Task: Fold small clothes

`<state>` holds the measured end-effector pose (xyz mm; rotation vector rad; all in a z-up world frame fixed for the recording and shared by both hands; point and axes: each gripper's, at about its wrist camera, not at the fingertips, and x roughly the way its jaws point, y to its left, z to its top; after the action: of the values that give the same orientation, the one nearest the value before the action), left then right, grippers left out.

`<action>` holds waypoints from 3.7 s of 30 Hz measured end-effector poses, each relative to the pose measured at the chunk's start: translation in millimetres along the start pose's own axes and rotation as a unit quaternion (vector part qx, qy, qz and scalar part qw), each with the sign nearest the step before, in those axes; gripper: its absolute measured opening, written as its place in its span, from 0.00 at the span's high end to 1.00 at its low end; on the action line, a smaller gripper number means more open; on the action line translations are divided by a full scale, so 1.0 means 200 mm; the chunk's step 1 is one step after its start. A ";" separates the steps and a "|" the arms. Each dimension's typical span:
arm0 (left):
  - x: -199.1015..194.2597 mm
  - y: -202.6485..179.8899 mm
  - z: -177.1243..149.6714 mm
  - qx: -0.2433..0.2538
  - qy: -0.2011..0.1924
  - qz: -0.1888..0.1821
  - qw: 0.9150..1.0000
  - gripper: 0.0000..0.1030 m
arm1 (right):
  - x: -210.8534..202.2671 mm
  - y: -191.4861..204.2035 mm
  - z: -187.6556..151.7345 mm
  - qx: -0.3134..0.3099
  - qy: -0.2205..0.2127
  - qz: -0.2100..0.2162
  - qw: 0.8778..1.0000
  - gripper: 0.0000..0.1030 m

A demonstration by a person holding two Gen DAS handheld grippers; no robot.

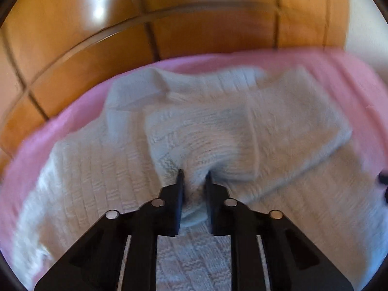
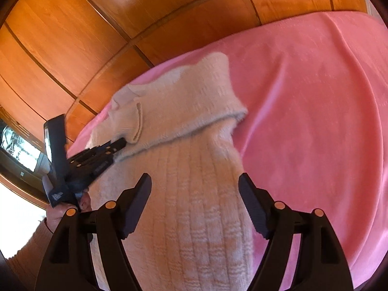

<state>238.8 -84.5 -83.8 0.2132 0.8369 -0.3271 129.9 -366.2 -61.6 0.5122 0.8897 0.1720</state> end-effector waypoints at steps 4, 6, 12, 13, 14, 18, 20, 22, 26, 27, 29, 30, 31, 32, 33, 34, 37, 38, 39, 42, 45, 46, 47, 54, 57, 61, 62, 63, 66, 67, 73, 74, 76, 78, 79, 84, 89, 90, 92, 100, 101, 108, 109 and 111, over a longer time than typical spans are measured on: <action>-0.14 0.36 -0.01 -0.170 -0.023 -0.084 0.982 0.89 | 0.04 0.09 0.09 -0.030 -0.014 0.010 0.999 0.28; -0.16 0.54 -0.05 -0.236 -0.025 -0.123 0.964 0.89 | 0.12 0.16 0.16 -0.049 -0.018 0.010 0.999 0.28; -0.05 0.85 -0.23 -0.353 0.015 -0.130 0.926 0.72 | 0.45 0.26 0.26 -0.081 0.019 -0.039 0.996 0.30; -0.03 0.90 -0.28 -0.376 0.026 -0.127 0.918 0.62 | 0.50 0.27 0.25 -0.082 0.031 -0.052 0.995 0.30; -0.03 0.94 -0.33 -0.394 0.029 -0.114 0.911 0.48 | 0.55 0.28 0.24 -0.093 0.037 -0.070 0.993 0.30; -0.12 1.12 -0.47 -0.445 0.010 -0.098 0.890 0.49 | 0.59 0.33 0.19 -0.127 0.017 -0.105 0.986 0.25; -0.22 1.22 -0.54 -0.452 -0.005 -0.080 0.888 0.57 | 0.60 0.32 0.17 -0.141 0.009 -0.114 0.983 0.20; -0.35 1.31 -0.62 -0.461 -0.027 -0.069 0.884 0.57 | 0.61 0.34 0.15 -0.157 0.002 -0.121 0.980 0.14; -0.63 1.54 -0.88 -0.507 -0.058 0.000 0.860 0.57 | 0.63 0.37 0.13 -0.171 0.008 -0.138 0.976 0.06; -0.71 1.62 -0.99 -0.529 -0.064 0.017 0.846 0.57 | 0.64 0.37 0.13 -0.172 0.011 -0.135 0.976 0.04; -0.80 1.71 -1.14 -0.560 -0.069 0.039 0.824 0.57 | 0.66 0.38 0.13 -0.175 0.015 -0.133 0.975 0.02; -0.86 1.77 -1.25 -0.585 -0.073 0.046 0.806 0.57 | 0.66 0.38 0.13 -0.177 0.014 -0.135 0.975 0.02; -0.88 1.79 -1.31 -0.601 -0.076 0.050 0.794 0.57 | 0.66 0.38 0.13 -0.178 0.011 -0.136 0.974 0.02; -0.92 1.83 -1.38 -0.618 -0.078 0.055 0.781 0.57 | 0.66 0.38 0.13 -0.180 0.009 -0.137 0.974 0.02; -0.95 1.87 -1.44 -0.632 -0.079 0.062 0.768 0.57 | 0.66 0.38 0.13 -0.180 0.007 -0.137 0.974 0.02; -0.96 1.90 -1.50 -0.652 -0.083 0.064 0.751 0.57 | 0.66 0.38 0.12 -0.182 0.005 -0.139 0.973 0.02; -0.99 1.98 -1.63 -0.697 -0.097 0.059 0.708 0.57 | 0.67 0.40 0.11 -0.186 0.002 -0.145 0.972 0.02; -0.99 2.01 -1.66 -0.705 -0.101 0.061 0.699 0.57 | 0.67 0.40 0.10 -0.186 0.001 -0.146 0.972 0.02; -0.99 2.04 -1.67 -0.711 -0.105 0.061 0.693 0.57 | 0.67 0.40 0.11 -0.186 0.001 -0.147 0.972 0.02; -0.96 2.11 -1.68 -0.720 -0.116 0.072 0.680 0.58 | 0.68 0.41 0.10 -0.188 -0.002 -0.151 0.971 0.02; -0.97 2.16 -1.60 -0.692 -0.104 0.090 0.709 0.93 | 0.68 0.41 0.10 -0.188 -0.003 -0.152 0.970 0.02; -0.98 2.15 -1.54 -0.676 -0.110 0.098 0.722 0.93 | 0.68 0.41 0.10 -0.188 -0.003 -0.153 0.970 0.02; -0.99 2.13 -1.47 -0.657 -0.117 0.101 0.738 0.94 | 0.68 0.41 0.10 -0.189 -0.003 -0.153 0.970 0.02; -1.08 1.68 -0.81 -0.462 -0.178 0.058 0.867 0.94 | 0.68 0.41 0.10 -0.189 -0.004 -0.153 0.970 0.02; -1.02 1.38 -0.57 -0.386 -0.182 0.005 0.904 0.94 | 0.68 0.41 0.09 -0.188 -0.004 -0.150 0.971 0.02; -0.82 1.00 -0.32 -0.319 -0.155 -0.061 0.933 0.94 | 0.68 0.41 0.10 -0.186 -0.005 -0.147 0.971 0.02; -0.75 0.91 -0.27 -0.305 -0.143 -0.074 0.939 0.94 | 0.68 0.41 0.10 -0.186 -0.005 -0.146 0.972 0.02; -0.70 0.85 -0.25 -0.296 -0.134 -0.080 0.943 0.94 | 0.68 0.41 0.10 -0.185 -0.005 -0.145 0.972 0.02; -0.49 0.68 -0.20 -0.265 -0.088 -0.085 0.957 0.94 | 0.67 0.40 0.10 -0.183 -0.006 -0.141 0.973 0.02; -0.41 0.63 -0.20 -0.254 -0.065 -0.093 0.961 0.94 | 0.67 0.40 0.10 -0.182 -0.006 -0.139 0.973 0.02; -0.33 0.54 -0.35 -0.236 -0.019 -0.097 0.967 0.72 | 0.66 0.39 0.12 -0.179 -0.003 -0.133 0.975 0.03; -0.36 0.55 -0.37 -0.236 -0.020 -0.095 0.967 0.72 | 0.65 0.40 0.14 -0.179 -0.002 -0.135 0.975 0.07; -0.42 0.58 -0.44 -0.240 -0.023 -0.089 0.966 0.72 | 0.60 0.44 0.16 -0.175 -0.009 -0.117 0.978 0.22; -0.45 0.61 -0.49 -0.245 -0.027 -0.081 0.966 0.72 | 0.56 0.50 0.17 -0.159 -0.008 -0.066 0.985 0.30; -0.48 0.64 -0.53 -0.252 -0.028 -0.074 0.964 0.72 | 0.56 0.54 0.18 -0.151 0.001 -0.029 0.988 0.34; -0.49 0.68 -0.65 -0.270 -0.016 -0.050 0.961 0.72 | 0.70 0.76 0.13 -0.158 0.058 0.040 0.985 0.43; -0.48 0.74 -0.73 -0.280 -0.008 -0.015 0.960 0.72 | 0.79 0.96 0.05 -0.227 0.065 -0.007 0.972 0.95; -0.47 0.76 -0.74 -0.280 -0.006 -0.008 0.960 0.72 | 0.73 0.98 0.07 -0.234 0.047 -0.003 0.971 0.95; -0.45 0.78 -0.75 -0.285 -0.002 -0.004 0.958 0.72 | 0.61 0.99 0.13 -0.232 0.012 0.001 0.973 0.95; -0.42 0.86 -0.72 -0.307 -0.002 0.007 0.952 0.72 | 0.43 0.57 0.41 -0.148 -0.044 -0.088 0.984 0.95; -0.42 0.87 -0.72 -0.314 -0.001 0.009 0.949 0.72 | 0.46 0.51 0.42 -0.137 -0.038 -0.098 0.985 0.95; -0.45 0.94 -0.72 -0.330 0.015 0.053 0.942 0.72 | 0.57 0.23 0.35 -0.086 -0.012 -0.131 0.988 0.95; -0.45 0.93 -0.71 -0.320 0.023 0.081 0.944 0.72 | 0.57 0.24 0.35 -0.091 -0.018 -0.143 0.985 0.95; -0.44 0.95 -0.71 -0.308 0.040 0.132 0.941 0.69 | 0.57 0.23 0.36 -0.086 -0.019 -0.155 0.984 0.95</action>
<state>155.2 153.7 -100.3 -0.2486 0.9398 0.2042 261.1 -311.8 -80.9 0.2117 0.8964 -0.0447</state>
